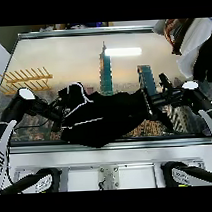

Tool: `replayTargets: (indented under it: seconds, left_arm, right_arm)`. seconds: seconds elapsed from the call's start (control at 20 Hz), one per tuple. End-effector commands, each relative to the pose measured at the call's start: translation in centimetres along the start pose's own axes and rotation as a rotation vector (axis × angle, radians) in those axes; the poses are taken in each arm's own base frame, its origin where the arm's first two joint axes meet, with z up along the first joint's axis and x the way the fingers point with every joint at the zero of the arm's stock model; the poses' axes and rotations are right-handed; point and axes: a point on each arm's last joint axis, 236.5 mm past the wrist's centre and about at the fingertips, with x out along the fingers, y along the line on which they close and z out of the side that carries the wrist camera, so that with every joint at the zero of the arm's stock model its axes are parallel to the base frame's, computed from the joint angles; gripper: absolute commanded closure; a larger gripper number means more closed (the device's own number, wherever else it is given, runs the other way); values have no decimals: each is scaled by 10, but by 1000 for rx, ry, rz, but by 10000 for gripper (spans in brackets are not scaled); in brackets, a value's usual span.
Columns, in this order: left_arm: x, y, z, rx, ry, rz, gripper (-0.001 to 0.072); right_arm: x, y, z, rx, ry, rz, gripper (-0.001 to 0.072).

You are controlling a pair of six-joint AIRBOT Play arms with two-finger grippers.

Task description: Fold the clothes and pants, and hang the long-sleeved shirts on hangers.

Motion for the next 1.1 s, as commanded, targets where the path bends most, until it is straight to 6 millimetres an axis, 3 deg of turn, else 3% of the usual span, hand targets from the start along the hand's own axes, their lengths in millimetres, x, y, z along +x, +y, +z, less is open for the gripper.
replayTargets:
  seconds: [0.0, 1.05]
  left_arm:
    - [0, 0, 4, 1, -14, 1, 687]
    - [0, 0, 4, 1, -14, 0, 687]
  right_arm:
    - [14, -4, -1, 0, 5, -5, -4]
    - [17, -3, -1, 1, 7, 3, 15]
